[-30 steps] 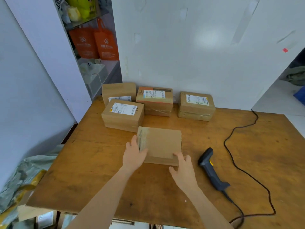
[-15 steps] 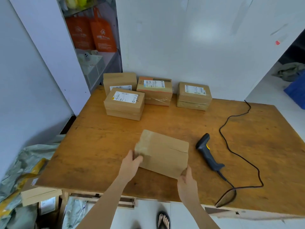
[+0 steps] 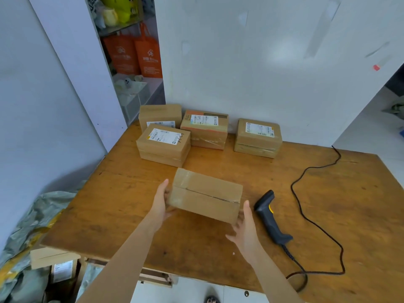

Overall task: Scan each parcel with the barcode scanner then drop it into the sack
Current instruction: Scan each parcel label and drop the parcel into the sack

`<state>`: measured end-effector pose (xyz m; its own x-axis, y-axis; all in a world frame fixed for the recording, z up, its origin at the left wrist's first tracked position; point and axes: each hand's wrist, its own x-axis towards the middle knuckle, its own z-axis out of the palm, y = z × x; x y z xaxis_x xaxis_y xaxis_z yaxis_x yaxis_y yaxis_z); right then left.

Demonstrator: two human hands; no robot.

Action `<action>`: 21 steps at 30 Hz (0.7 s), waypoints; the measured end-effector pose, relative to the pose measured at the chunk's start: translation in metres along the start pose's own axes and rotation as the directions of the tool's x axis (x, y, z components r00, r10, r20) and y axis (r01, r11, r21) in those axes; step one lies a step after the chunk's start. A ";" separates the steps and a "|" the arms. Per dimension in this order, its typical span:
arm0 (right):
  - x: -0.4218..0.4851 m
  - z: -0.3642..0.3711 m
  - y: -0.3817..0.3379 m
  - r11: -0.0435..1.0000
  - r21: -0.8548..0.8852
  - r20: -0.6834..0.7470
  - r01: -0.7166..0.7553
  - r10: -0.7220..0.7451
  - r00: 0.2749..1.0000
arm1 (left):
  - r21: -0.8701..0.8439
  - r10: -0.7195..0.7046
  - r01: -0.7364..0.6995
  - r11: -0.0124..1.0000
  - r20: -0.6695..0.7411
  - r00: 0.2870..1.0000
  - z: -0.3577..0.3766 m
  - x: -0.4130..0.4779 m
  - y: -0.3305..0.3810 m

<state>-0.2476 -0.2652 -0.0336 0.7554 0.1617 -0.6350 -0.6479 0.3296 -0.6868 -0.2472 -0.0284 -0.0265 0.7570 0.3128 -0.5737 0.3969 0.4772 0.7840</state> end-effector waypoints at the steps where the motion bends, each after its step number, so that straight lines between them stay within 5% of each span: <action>1: 0.002 -0.001 -0.006 1.000 0.020 0.012 -0.007 0.007 1.000 | -0.021 0.010 -0.010 1.000 -0.014 1.000 0.003 -0.001 0.003; 4: 0.009 -0.005 -0.022 1.000 0.015 0.057 -0.002 0.001 0.998 | -0.086 0.034 -0.037 0.996 -0.040 0.999 0.007 0.003 0.007; 8: 0.014 -0.010 -0.040 0.998 -0.066 0.175 0.007 0.004 0.985 | -0.058 -0.009 0.016 0.998 0.129 0.992 0.016 0.007 0.010; 15: 0.027 -0.025 -0.062 0.986 -0.165 0.179 -0.019 0.049 0.983 | -0.054 0.065 -0.061 0.997 0.072 0.995 0.032 0.017 0.010; 21: 0.040 -0.029 -0.061 0.997 -0.061 0.236 0.037 -0.022 0.971 | -0.030 0.068 -0.067 0.997 0.040 0.997 0.044 0.018 0.015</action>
<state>-0.1809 -0.3060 -0.0274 0.7711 0.3697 -0.5184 -0.6242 0.2780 -0.7301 -0.2045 -0.0519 -0.0152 0.8026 0.3113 -0.5089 0.3296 0.4797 0.8132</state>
